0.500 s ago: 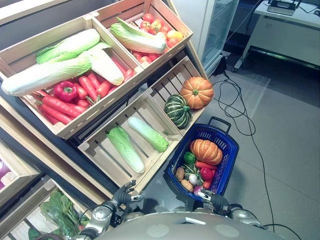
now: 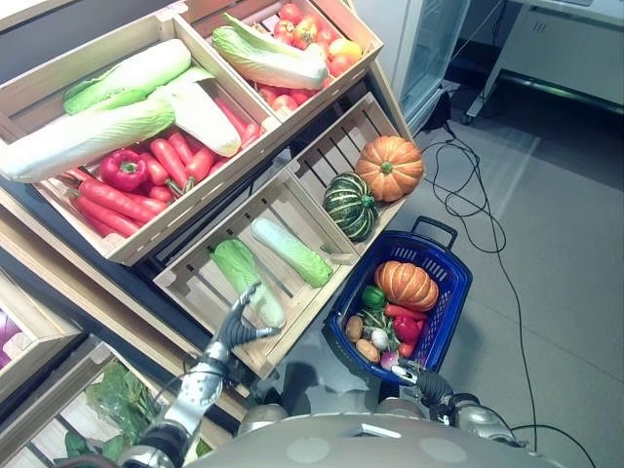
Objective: Pick up fruits and vegetables into the basket
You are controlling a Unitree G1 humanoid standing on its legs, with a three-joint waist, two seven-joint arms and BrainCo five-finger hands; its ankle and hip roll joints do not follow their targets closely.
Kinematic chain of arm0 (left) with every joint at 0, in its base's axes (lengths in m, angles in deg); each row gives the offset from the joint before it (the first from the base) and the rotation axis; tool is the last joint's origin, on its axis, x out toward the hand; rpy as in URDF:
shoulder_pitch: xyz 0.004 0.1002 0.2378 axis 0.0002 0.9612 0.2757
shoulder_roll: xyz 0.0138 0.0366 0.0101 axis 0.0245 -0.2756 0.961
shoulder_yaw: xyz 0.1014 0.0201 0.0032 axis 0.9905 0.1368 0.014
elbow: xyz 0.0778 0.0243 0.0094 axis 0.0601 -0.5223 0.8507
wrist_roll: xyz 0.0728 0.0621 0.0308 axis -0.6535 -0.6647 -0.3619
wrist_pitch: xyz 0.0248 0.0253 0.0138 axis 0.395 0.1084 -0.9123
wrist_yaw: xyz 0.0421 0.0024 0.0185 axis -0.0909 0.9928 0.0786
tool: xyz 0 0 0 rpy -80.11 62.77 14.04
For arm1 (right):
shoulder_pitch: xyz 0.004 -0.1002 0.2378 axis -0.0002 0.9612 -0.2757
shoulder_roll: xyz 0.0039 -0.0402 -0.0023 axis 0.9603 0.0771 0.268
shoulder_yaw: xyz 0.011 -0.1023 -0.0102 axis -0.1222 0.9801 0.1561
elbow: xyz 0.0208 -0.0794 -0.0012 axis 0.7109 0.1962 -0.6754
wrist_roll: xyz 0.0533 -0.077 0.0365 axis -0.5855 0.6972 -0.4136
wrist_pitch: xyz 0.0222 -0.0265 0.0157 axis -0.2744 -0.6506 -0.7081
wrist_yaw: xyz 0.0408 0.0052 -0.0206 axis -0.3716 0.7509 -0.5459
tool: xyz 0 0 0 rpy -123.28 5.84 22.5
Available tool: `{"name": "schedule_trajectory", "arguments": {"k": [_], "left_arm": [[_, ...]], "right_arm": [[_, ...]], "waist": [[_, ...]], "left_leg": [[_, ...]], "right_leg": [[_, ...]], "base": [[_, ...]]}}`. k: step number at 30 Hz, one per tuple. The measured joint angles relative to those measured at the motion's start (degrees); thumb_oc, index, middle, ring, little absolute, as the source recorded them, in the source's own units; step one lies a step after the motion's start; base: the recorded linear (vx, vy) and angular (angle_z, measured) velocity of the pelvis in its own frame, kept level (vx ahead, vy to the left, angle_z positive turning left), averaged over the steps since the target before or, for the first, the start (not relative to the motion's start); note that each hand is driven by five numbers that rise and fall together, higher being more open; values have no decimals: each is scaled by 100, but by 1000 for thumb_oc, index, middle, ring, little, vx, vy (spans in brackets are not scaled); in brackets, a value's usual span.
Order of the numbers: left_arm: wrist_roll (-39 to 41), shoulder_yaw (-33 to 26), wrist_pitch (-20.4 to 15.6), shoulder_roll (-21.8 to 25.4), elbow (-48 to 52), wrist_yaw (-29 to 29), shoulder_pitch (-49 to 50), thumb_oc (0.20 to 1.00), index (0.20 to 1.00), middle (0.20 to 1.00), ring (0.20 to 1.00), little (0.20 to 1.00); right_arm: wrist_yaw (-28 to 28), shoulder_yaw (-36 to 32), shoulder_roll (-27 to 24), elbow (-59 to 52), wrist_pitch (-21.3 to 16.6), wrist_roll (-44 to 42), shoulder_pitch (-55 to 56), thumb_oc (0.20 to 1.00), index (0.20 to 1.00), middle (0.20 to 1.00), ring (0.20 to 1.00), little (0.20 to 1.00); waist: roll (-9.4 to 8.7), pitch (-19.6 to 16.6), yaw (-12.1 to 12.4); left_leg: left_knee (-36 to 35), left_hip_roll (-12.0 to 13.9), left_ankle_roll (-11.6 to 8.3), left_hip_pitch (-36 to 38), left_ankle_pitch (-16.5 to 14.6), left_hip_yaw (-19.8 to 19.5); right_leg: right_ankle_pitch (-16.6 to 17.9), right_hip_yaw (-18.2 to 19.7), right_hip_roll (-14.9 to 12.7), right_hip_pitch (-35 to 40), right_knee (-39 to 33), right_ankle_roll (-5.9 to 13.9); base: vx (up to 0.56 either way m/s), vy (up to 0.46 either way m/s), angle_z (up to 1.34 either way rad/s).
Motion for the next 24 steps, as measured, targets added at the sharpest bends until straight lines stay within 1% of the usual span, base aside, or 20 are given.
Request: {"name": "schedule_trajectory", "arguments": {"k": [4, 5, 6, 8, 10, 12, 14, 15, 16, 18, 20, 21, 24], "left_arm": [[-1660, -75, -56, 838, 1203, 1246, -213, 1000, 1000, 1000, 1000, 1000], [-1867, -115, -66, 908, 1274, 1396, -264, 1000, 1000, 1000, 1000, 1000], [-2279, -180, -1, 1044, 1444, 1666, -362, 1000, 1000, 1000, 1000, 1000], [-2827, -240, 35, 1316, 1649, 1931, -515, 1000, 1000, 1000, 1000, 1000], [-3143, -255, 141, 1531, 1732, 2056, -630, 1000, 1000, 1000, 1000, 1000], [-3336, -203, 282, 1736, 1871, 2053, -710, 1000, 1000, 1000, 1000, 1000], [-3559, -66, 489, 1955, 1922, 2079, -832, 1000, 1000, 1000, 1000, 1000], [-3756, 169, 665, 2121, 1892, 2146, -945, 1000, 1000, 1000, 1000, 1000], [-3952, 313, 768, 2207, 1875, 2168, -1028, 1000, 1000, 1000, 1000, 1000], [-4112, 576, 932, 2216, 1803, 2186, -1264, 1000, 1000, 1000, 1000, 1000], [-4158, 937, 1097, 2310, 1744, 2160, -1549, 1000, 1000, 1000, 1000, 1000], [-4170, 1042, 1159, 2314, 1656, 2149, -1668, 1000, 1000, 1000, 1000, 1000], [-4180, 1269, 1259, 2316, 1466, 2030, -1922, 1000, 1000, 1000, 1000, 1000]], "right_arm": [[-48, -11, -96, -502, -184, -136, 138, 1000, 1000, 1000, 1000, 1000], [-62, -11, -116, -571, -200, -136, 172, 1000, 1000, 1000, 1000, 1000], [-72, -11, -169, -750, -227, -134, 246, 1000, 1000, 1000, 1000, 1000], [-95, -13, -216, -960, -300, -132, 324, 1000, 1000, 1000, 1000, 1000], [-113, -14, -245, -1156, -321, -128, 360, 1000, 1000, 1000, 1000, 1000], [-132, -10, -295, -1519, -311, -125, 454, 1000, 1000, 1000, 1000, 1000], [-191, 3, -385, -1891, -296, -118, 533, 1000, 1000, 1000, 1000, 1000], [-232, 5, -478, -2128, -272, -115, 550, 1000, 1000, 1000, 1000, 1000], [-237, -2, -581, -2249, -272, -114, 563, 1000, 1000, 1000, 1000, 1000], [-249, -7, -814, -2296, -208, -112, 445, 1000, 1000, 1000, 1000, 1000], [-282, 2, -1063, -2637, -115, -92, 436, 1000, 1000, 1000, 1000, 1000], [-303, -19, -1185, -2770, -88, -49, 337, 1000, 1000, 1000, 1000, 1000], [-338, -79, -1330, -2922, -9, 4, 160, 1000, 1000, 1000, 1000, 1000]], "waist": [[68, 71, -26], [82, 71, -27], [117, 80, -47], [164, 110, -83], [219, 130, -158], [292, 144, -248], [360, 193, -311], [430, 237, -380], [496, 281, -481], [638, 441, -628], [761, 597, -688], [820, 734, -796], [893, 1056, -1010]], "left_leg": [[16, -1, 1, 46, -1, 14], [15, 0, 1, 48, -1, 13], [4, 3, 5, 51, -4, 15], [0, 6, 5, 49, -6, 17], [-4, 7, 5, 38, -6, 23], [-2, -3, 8, -36, -8, 34], [21, -20, 11, -126, 9, 79], [22, -62, 12, -185, 33, 95], [23, -93, 27, -258, 50, 104], [24, -144, 42, -318, 66, 169], [25, -191, 65, -400, 79, 237], [25, -208, 87, -480, 93, 271], [26, -269, 99, -510, 102, 319]], "right_leg": [[4, 25, -2, 11, 0, -4], [4, 26, -3, 13, 0, -3], [3, 29, -6, 14, -1, -2], [-5, 36, -6, 4, 0, 7], [-18, 42, -14, -6, 0, 25], [-21, 62, -31, -106, 4, 31], [-5, 193, -24, -218, 29, 21], [9, 217, -44, -303, 30, 32], [42, 238, -72, -388, 31, 31], [101, 323, -115, -492, 35, 42], [105, 377, -154, -633, 99, 47], [128, 421, -186, -741, 97, 80], [176, 495, -206, -824, 102, 77]], "base": [[85, 0, -2], [87, -6, 0], [82, -5, 0], [64, -2, -1], [51, 19, -2], [40, 49, -4], [-18, 89, -9], [-46, 104, -8], [-66, 132, -8], [-78, 167, -15], [-39, 125, -18], [-12, 77, -14], [-13, 68, -14]]}}
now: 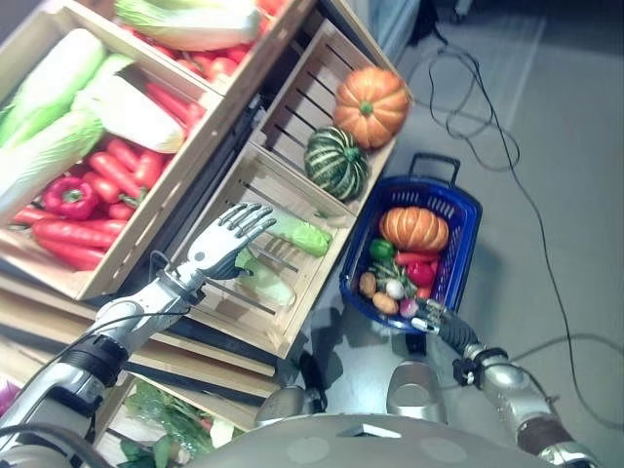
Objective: Pick up fruits and vegetables into the basket
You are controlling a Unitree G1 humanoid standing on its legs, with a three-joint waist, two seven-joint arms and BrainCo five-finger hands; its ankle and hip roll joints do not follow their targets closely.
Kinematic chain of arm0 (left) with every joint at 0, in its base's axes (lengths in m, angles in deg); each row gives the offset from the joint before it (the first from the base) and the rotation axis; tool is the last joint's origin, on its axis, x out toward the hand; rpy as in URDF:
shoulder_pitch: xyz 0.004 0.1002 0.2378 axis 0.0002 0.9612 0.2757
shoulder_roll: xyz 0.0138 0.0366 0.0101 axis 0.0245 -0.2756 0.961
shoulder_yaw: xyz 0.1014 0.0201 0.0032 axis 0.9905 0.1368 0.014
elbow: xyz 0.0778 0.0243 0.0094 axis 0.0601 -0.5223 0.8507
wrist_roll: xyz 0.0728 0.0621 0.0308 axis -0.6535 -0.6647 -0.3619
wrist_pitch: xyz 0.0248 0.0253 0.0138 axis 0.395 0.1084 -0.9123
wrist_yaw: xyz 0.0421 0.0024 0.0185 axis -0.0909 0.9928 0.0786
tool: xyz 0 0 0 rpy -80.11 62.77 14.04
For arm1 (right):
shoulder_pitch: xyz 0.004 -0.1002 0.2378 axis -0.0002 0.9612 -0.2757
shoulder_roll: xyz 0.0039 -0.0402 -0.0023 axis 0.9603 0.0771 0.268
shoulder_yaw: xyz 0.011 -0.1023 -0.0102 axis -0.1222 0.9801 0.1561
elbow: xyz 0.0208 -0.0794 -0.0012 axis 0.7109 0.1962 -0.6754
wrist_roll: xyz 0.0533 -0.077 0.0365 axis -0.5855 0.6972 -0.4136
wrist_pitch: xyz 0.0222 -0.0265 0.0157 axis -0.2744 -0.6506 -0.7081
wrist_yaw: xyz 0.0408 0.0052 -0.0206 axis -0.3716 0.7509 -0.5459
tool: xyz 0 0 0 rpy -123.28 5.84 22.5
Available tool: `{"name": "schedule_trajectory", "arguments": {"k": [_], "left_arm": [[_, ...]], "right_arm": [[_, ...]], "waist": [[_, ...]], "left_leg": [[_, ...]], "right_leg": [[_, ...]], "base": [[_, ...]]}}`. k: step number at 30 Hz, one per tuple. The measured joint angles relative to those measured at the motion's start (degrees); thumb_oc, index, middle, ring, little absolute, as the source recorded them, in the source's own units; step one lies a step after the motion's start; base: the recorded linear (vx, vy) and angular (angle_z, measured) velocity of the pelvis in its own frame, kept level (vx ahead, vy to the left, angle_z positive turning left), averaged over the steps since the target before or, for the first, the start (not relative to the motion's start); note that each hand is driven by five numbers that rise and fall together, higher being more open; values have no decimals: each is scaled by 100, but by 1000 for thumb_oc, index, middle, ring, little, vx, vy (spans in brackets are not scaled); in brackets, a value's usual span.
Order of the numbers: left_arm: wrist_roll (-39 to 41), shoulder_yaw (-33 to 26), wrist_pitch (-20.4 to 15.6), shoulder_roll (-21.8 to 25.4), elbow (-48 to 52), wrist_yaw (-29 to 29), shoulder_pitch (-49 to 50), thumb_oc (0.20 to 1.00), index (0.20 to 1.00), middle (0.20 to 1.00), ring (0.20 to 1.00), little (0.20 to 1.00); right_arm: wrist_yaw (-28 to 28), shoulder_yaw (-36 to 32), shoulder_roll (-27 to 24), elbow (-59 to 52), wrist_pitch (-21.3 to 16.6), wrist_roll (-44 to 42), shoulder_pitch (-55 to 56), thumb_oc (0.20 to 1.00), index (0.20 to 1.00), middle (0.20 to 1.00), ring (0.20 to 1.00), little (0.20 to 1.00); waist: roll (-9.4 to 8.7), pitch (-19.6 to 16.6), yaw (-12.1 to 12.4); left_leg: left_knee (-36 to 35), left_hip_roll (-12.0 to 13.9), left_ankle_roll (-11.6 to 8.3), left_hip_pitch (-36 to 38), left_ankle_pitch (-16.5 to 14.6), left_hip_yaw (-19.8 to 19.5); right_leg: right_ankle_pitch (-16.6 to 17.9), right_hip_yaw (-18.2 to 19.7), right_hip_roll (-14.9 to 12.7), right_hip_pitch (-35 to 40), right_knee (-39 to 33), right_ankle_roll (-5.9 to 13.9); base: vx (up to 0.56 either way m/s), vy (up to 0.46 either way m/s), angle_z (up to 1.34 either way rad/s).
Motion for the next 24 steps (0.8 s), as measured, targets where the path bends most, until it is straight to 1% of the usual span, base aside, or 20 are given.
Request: {"name": "schedule_trajectory", "arguments": {"k": [2, 3, 4, 6, 8, 9, 11, 12, 14, 16, 17, 18, 21, 24], "left_arm": [[-51, 101, 142, 0, -161, -61, -105, 1000, 1000, 1000, 1000, 1000], [-51, 101, 142, 0, -161, -61, -105, 1000, 1000, 1000, 1000, 1000], [-108, 158, 271, 1, -298, -9, -191, 1000, 1000, 1000, 1000, 1000], [-103, 314, 518, -8, -623, 41, -446, 1000, 1000, 1000, 1000, 1000], [-101, 328, 717, -45, -913, 174, -596, 1000, 1000, 1000, 1000, 1000], [-99, 325, 973, -192, -1242, 461, -773, 1000, 1000, 1000, 1000, 1000], [-95, 323, 1222, -335, -1483, 724, -917, 1000, 1000, 1000, 1000, 1000], [-91, 312, 1374, -410, -1551, 910, -1030, 1000, 1000, 1000, 1000, 1000], [-34, 318, 1559, -508, -1575, 1218, -1223, 1000, 1000, 1000, 1000, 1000], [119, 325, 1803, -551, -1682, 1515, -1395, 1000, 1000, 1000, 1000, 1000], [198, 322, 1941, -553, -1725, 1585, -1483, 1000, 1000, 1000, 1000, 1000], [267, 323, 2000, -562, -1756, 1610, -1549, 1000, 1000, 1000, 1000, 1000], [566, 326, 2263, -685, -2098, 1641, -2041, 1000, 1000, 1000, 1000, 1000], [802, 326, 2367, -734, -2218, 1655, -2238, 1000, 1000, 1000, 1000, 1000]], "right_arm": [[-6, -48, -96, -126, 52, 7, -121, 1000, 1000, 1000, 1000, 1000], [-6, -48, -96, -126, 52, 7, -121, 1000, 1000, 1000, 1000, 1000], [-16, -28, -203, -313, 73, 9, -167, 1000, 1000, 1000, 1000, 1000], [-32, -31, -309, -477, 87, 6, -387, 1000, 1000, 1000, 1000, 1000], [-89, -31, -319, -484, 97, 6, -621, 1000, 1000, 1000, 1000, 1000], [-157, -1, -322, -478, 107, 4, -775, 1000, 1000, 1000, 1000, 1000], [-211, 91, -320, -480, 105, -4, -892, 1000, 1000, 1000, 1000, 1000], [-243, 143, -316, -480, 102, -8, -956, 1000, 1000, 1000, 1000, 1000], [-276, 178, -330, -513, 96, -20, -997, 1000, 1000, 1000, 1000, 1000], [-353, 197, -346, -540, 97, -132, -1047, 1000, 1000, 1000, 1000, 1000], [-380, 197, -355, -588, 99, -147, -1064, 1000, 1000, 1000, 1000, 1000], [-394, 202, -367, -623, 100, -154, -1070, 1000, 1000, 1000, 1000, 1000], [-503, 303, -442, -661, 135, -180, -1106, 1000, 1000, 1000, 1000, 1000], [-570, 374, -470, -706, 142, -180, -1101, 1000, 1000, 1000, 1000, 1000]], "waist": [[21, 207, -124], [21, 207, -124], [30, 346, -144], [17, 738, -224], [13, 968, -272], [-18, 1085, -269], [-63, 1116, -262], [-144, 1171, -257], [-233, 1230, -257], [-255, 1245, -259], [-257, 1246, -260], [-259, 1247, -267], [-264, 1250, -342], [-267, 1253, -442]], "left_leg": [[0, -8, 0, -95, -1, 90], [0, -8, 0, -95, -1, 90], [5, -23, 3, -171, 0, 128], [88, -39, 11, -301, -4, 122], [199, -37, 16, -510, -9, 116], [326, -38, 14, -709, -10, 116], [376, -30, 14, -815, -10, 114], [405, -31, 13, -806, -10, 113], [480, -52, 15, -819, -15, 96], [565, -90, 22, -931, -17, 111], [617, -107, 23, -1037, -18, 118], [668, -112, 28, -1122, -22, 123], [845, -109, 21, -1453, -16, 125], [894, -109, 20, -1533, -32, 134]], "right_leg": [[2, 101, 5, -190, 43, 0], [2, 101, 5, -190, 43, 0], [1, 184, -1, -363, 140, -3], [0, 290, -9, -569, 285, -4], [-9, 334, -20, -825, 471, -21], [-60, 388, -32, -1095, 686, -56], [-101, 420, -31, -1256, 843, -73], [-165, 446, -41, -1314, 993, -86], [-325, 459, -85, -1401, 1250, -58], [-422, 526, -131, -1610, 1507, -79], [-428, 585, -141, -1768, 1613, -69], [-432, 616, -146, -1862, 1668, -71], [-421, 629, -164, -2183, 1813, -104], [-435, 647, -170, -2263, 1862, -120]], "base": [[-61, 68, -18], [-64, 51, -24], [-52, 19, -18], [-76, 18, -18], [-92, -23, -8], [-96, -47, -10], [-59, -36, -5], [-57, -21, 3], [-73, -18, 7], [-68, -18, -1], [-66, -18, -5], [-49, -19, -4], [-11, -5, 0], [-6, 4, -1]]}}
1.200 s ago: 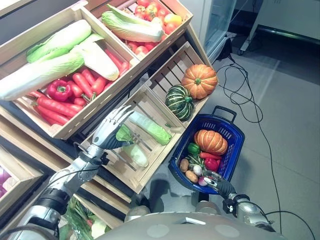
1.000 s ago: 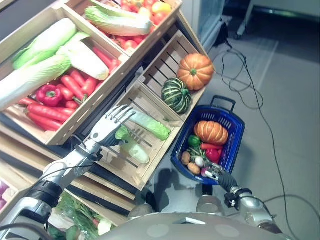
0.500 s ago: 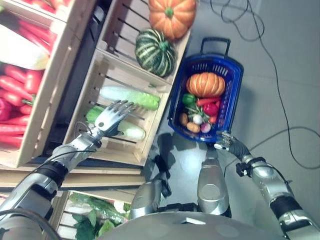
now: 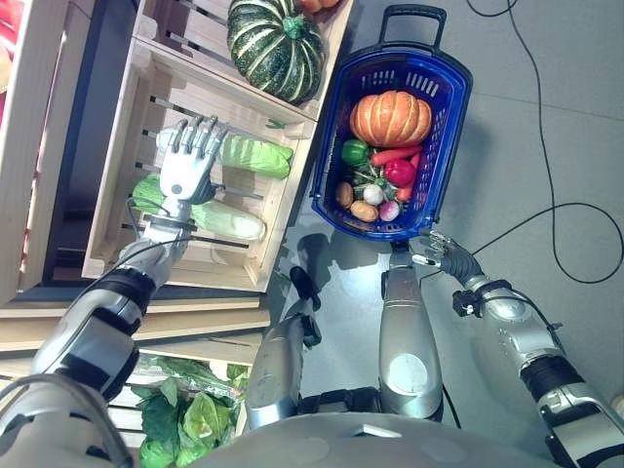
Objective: Pick up fruits and vegetables into the basket
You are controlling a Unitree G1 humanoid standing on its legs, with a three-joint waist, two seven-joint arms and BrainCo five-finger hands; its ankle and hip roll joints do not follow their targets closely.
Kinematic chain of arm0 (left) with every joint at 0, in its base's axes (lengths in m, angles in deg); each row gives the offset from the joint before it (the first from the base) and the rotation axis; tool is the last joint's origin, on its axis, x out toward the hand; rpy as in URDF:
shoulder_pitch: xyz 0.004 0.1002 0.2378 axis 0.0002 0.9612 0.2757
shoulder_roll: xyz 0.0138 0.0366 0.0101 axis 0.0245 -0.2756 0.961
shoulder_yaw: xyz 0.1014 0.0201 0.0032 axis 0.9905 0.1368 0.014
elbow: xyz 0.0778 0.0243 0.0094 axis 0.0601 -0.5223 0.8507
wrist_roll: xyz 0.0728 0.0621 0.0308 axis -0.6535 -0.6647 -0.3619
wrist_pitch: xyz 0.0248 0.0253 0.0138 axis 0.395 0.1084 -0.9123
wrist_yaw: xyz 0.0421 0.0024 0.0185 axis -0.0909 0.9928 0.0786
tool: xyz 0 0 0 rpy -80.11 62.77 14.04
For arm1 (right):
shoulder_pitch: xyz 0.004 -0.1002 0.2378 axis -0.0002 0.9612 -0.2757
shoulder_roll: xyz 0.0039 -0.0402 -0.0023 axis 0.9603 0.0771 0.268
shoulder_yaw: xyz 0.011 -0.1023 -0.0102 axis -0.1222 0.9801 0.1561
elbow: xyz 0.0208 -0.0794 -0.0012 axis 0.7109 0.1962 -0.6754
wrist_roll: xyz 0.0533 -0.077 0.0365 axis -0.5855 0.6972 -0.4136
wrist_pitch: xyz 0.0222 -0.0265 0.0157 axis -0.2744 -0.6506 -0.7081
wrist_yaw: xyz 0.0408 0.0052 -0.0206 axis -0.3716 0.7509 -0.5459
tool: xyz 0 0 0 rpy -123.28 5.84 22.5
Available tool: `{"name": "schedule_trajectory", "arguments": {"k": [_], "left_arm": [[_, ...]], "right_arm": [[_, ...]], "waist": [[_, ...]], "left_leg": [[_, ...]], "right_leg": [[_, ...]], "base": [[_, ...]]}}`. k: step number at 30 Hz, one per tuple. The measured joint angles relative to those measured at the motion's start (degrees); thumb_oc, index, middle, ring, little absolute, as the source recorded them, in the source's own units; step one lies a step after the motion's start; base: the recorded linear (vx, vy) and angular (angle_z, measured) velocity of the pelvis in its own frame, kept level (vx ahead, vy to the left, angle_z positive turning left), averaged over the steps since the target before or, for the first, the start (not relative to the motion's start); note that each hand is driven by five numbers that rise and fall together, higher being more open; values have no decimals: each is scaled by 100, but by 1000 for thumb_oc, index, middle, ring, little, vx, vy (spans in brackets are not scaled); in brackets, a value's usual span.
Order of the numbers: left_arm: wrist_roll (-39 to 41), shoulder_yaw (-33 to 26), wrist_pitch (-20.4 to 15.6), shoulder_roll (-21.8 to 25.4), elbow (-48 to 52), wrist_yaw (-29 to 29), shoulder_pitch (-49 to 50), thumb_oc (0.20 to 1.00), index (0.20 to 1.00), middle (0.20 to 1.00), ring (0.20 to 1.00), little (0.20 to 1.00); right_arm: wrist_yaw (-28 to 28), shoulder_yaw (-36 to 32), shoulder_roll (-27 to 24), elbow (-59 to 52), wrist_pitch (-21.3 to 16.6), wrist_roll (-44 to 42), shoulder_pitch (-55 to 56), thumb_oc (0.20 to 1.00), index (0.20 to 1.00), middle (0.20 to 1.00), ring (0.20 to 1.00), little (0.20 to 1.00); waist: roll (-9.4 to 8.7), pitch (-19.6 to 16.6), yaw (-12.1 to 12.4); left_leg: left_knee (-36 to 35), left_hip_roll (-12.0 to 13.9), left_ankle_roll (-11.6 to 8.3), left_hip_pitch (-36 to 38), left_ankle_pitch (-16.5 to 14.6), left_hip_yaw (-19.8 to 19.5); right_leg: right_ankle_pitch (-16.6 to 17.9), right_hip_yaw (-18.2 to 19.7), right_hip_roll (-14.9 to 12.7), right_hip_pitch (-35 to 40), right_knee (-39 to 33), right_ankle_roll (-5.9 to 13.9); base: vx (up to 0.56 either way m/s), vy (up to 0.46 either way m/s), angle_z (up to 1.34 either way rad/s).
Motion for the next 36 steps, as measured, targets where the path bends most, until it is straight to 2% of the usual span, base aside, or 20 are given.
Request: {"name": "schedule_trajectory", "arguments": {"k": [7, 15, 21, 27, 36], "left_arm": [[357, 99, 88, 4, -431, -156, -788, 1000, 1000, 1000, 1000, 1000], [645, 263, 252, 3, -757, -345, -1085, 1000, 1000, 1000, 1000, 1000], [1198, 440, 258, -39, -1114, -1091, -1284, 1000, 1000, 1000, 1000, 1000], [1254, 676, 603, -187, -1439, -2042, -1425, 1000, 1000, 1000, 1000, 1000], [1224, 814, 1128, -183, -1860, -2199, -1513, 1000, 1000, 1000, 1000, 1000]], "right_arm": [[-59, 38, -22, -19, 16, -8, -12, 1000, 1000, 1000, 1000, 1000], [-66, 46, -47, -46, 10, -18, -15, 1000, 1000, 1000, 1000, 1000], [-113, 113, -48, -73, -10, -100, -37, 1000, 1000, 1000, 1000, 1000], [-196, 108, -58, -312, -31, -127, -78, 1000, 1000, 1000, 1000, 1000], [-219, 51, -124, -393, -77, -246, -91, 1000, 1000, 1000, 1000, 1000]], "waist": [[-18, 12, -94], [-26, 17, -202], [-52, 33, -293], [-117, 76, -396], [-158, 93, -447]], "left_leg": [[280, 9, -3, -447, -60, 86], [442, 5, -1, -750, -109, 130], [754, 72, -27, -1019, -250, 131], [994, 121, -46, -1320, -358, 155], [1436, 225, -53, -1818, -558, 168]], "right_leg": [[-9, 142, 5, -484, 223, -29], [-23, 265, 12, -834, 378, -42], [-63, 301, 47, -1041, 513, -68], [-98, 357, 83, -1333, 664, -107], [-142, 431, 149, -1735, 824, -108]], "base": [[-5, -1, -5], [3, 3, -2], [43, 14, -2], [1, 8, -3], [0, -1, -2]]}}
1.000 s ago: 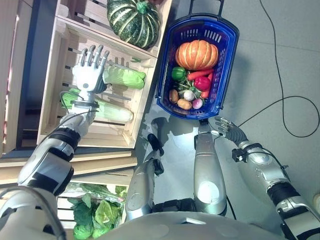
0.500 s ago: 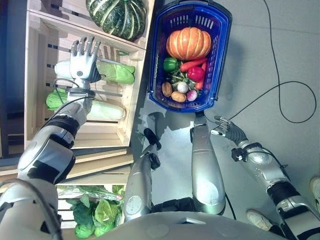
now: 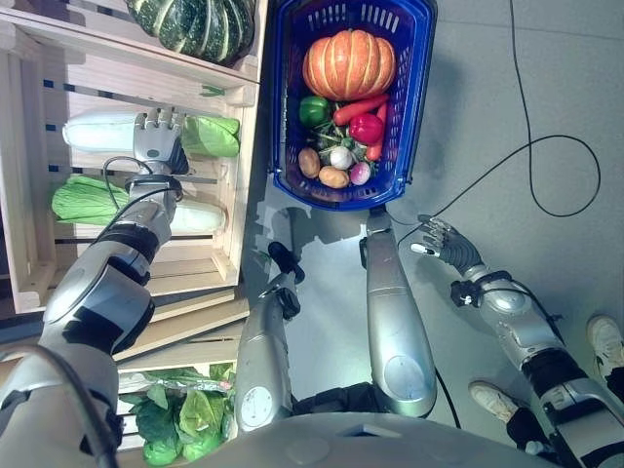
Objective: Pick up fruits and vegetables into the basket
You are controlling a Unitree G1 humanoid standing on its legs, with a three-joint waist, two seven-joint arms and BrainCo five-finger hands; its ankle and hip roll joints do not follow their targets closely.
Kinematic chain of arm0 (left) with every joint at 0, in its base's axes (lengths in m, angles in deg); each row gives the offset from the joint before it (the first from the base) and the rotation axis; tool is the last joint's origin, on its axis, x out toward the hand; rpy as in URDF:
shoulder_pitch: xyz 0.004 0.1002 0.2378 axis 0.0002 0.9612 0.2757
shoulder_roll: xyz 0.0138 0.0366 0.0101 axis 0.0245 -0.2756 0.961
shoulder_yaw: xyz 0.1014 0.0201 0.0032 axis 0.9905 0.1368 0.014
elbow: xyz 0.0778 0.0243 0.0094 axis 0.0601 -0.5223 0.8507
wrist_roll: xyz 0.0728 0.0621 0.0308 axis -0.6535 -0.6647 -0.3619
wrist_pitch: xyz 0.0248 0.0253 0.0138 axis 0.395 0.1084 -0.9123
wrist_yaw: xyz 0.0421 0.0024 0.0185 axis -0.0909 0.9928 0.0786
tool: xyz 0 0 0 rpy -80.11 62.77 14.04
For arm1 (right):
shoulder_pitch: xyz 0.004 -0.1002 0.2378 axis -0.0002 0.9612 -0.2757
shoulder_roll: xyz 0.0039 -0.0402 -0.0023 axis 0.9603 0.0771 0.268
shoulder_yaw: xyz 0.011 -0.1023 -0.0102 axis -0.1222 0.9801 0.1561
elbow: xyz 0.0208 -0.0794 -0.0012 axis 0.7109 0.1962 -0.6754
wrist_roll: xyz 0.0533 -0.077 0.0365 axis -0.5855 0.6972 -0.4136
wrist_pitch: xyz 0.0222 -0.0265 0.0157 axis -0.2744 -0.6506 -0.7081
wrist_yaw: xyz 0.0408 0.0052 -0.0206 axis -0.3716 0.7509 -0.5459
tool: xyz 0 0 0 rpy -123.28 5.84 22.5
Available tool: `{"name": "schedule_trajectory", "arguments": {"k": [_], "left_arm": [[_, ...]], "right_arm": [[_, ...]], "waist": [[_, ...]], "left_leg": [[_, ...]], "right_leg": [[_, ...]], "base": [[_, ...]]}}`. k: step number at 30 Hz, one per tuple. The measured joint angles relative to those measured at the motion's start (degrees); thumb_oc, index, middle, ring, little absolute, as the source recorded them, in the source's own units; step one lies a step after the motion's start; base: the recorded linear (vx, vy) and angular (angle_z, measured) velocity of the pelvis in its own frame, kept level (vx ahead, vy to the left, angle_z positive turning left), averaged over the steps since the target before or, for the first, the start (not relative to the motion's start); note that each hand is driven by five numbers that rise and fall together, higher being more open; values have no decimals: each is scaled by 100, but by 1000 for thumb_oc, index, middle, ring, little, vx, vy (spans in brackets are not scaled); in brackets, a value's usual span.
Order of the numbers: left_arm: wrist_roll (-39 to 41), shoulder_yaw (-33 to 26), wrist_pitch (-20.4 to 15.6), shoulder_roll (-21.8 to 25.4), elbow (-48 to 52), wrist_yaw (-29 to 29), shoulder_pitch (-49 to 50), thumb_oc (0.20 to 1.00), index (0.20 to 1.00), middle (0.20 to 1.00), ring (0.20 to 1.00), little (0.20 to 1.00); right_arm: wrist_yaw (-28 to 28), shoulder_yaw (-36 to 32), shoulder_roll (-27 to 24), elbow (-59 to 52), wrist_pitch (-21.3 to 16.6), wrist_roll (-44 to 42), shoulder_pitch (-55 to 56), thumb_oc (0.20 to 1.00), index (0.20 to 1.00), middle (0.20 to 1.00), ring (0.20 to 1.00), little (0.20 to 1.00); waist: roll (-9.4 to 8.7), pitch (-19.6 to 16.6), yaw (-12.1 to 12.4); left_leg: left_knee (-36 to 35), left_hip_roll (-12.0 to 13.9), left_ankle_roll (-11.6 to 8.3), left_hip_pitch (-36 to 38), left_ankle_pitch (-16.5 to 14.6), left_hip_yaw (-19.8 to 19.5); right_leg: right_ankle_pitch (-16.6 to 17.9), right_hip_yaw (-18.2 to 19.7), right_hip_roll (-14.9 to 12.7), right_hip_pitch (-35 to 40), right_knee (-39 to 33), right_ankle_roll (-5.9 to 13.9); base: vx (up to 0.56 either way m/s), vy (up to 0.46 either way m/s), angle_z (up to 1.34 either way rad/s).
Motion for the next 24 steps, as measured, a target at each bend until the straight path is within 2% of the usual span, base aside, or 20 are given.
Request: {"name": "schedule_trajectory", "arguments": {"k": [5, 9, 14, 17, 24], "left_arm": [[-482, 88, 544, 11, -174, 136, -55, 1000, 1000, 1000, 1000, 1000], [-1091, 219, 1162, 11, -184, 273, -113, 1000, 1000, 1000, 1000, 1000], [-1476, 305, 1805, 46, -191, 325, -229, 1000, 1000, 1000, 1000, 1000], [-1557, 305, 1989, 51, -192, 298, -295, 1000, 1000, 1000, 1000, 1000], [-1547, 320, 2028, 140, -216, 273, -393, 1000, 1000, 1000, 1000, 1000]], "right_arm": [[-67, -15, -73, -98, -142, -126, -3, 1000, 1000, 1000, 1000, 1000], [-106, -21, -74, -186, -243, -215, -4, 1000, 1000, 1000, 1000, 1000], [-124, -18, -74, -207, -368, -270, -9, 1000, 1000, 1000, 1000, 1000], [-174, -16, -73, -206, -385, -394, -26, 1000, 1000, 1000, 1000, 1000], [-214, -17, -75, -213, -473, -466, -43, 1000, 1000, 1000, 1000, 1000]], "waist": [[-8, 0, -2], [-67, 29, -17], [-127, 28, -8], [-133, 32, 0], [-134, 31, 8]], "left_leg": [[342, 70, 1, -318, -148, -36], [596, 105, 21, -557, -260, -58], [974, 178, 35, -953, -392, -103], [1130, 210, 38, -1103, -445, -118], [1448, 268, 30, -1398, -580, -224]], "right_leg": [[-20, 10, 28, -232, 137, -26], [-27, 29, 28, -390, 247, -19], [-41, 43, 58, -696, 392, -12], [-36, 56, 78, -812, 452, -8], [-56, 90, 142, -1036, 602, -38]], "base": [[0, 0, 0], [0, 0, 0], [2, -5, -2], [4, 1, -2], [4, 1, -2]]}}
